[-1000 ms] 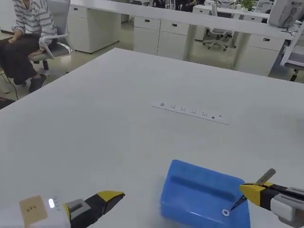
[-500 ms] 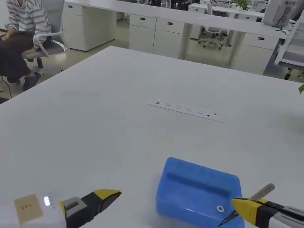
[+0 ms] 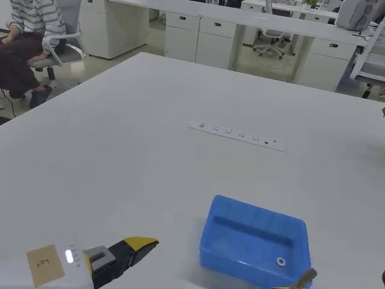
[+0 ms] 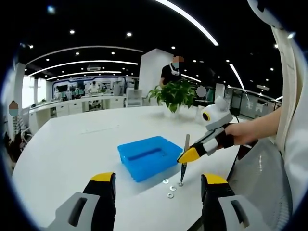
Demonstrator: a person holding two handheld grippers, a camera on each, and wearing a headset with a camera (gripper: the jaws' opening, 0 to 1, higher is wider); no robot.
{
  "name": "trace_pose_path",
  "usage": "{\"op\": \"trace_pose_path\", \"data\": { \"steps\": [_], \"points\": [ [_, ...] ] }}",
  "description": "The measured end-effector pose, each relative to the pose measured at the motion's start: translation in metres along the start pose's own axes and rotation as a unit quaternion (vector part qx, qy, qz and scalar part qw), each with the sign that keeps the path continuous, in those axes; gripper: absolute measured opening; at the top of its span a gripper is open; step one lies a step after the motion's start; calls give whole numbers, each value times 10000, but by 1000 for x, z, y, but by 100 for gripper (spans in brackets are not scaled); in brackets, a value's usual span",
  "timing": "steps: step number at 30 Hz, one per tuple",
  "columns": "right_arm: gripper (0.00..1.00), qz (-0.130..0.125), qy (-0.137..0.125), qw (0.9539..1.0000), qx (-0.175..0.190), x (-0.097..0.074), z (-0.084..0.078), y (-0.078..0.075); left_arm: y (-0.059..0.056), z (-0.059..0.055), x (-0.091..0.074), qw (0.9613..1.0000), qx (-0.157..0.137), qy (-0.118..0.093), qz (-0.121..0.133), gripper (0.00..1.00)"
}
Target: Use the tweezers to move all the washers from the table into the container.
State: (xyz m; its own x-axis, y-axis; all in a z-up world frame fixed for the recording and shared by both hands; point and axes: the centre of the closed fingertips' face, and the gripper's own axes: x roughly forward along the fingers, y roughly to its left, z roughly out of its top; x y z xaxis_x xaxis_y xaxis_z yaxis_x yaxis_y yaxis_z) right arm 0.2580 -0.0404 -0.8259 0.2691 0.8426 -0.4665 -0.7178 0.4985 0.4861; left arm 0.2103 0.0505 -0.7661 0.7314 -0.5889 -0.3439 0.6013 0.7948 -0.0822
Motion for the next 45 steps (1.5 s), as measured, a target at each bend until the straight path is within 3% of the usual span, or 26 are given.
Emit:
{"op": "trace_pose_path", "data": {
  "steps": [7, 14, 17, 19, 24, 28, 30, 39, 41, 43, 45],
  "points": [
    [4, 76, 130, 9996, -235, 5, -4, 4, 2, 0, -1, 10000, -1, -8, 52, 73],
    [4, 51, 265, 9946, -1003, 7, -8, 10, 3, 0, -2, 10000, 58, -16, 55, 73],
    [4, 158, 326, 9875, -1536, 8, -11, 20, 3, 0, -2, 10000, 79, -8, 51, 73],
    [4, 201, 425, 9783, -2018, 9, -15, 26, 3, 0, -2, 9999, 99, -3, 59, 73],
    [4, 205, 615, 9587, -2769, 10, -21, 34, 3, 0, -2, 9999, 112, -6, 65, 73],
    [3, 183, 622, 9538, -2933, 11, -21, 34, 3, -1, -2, 9999, 135, 7, 61, 72],
    [3, 114, 645, 9470, -3144, 11, -21, 32, 3, 0, -2, 9999, 145, 2, 59, 72],
    [3, 35, 659, 9484, -3103, 10, -15, 35, 3, 2, -2, 9999, 135, -42, 70, 72],
    [3, 11, 677, 9460, -3171, 8, -12, 36, 3, 3, -2, 9999, 140, -53, 65, 72],
    [3, -28, 717, 9405, -3322, 6, -7, 36, 3, 3, -2, 9999, 142, -53, 57, 72],
    [3, -23, 663, 9397, -3356, 3, 0, 39, 2, 2, -1, 9999, 145, -28, 50, 72]
  ]
}}
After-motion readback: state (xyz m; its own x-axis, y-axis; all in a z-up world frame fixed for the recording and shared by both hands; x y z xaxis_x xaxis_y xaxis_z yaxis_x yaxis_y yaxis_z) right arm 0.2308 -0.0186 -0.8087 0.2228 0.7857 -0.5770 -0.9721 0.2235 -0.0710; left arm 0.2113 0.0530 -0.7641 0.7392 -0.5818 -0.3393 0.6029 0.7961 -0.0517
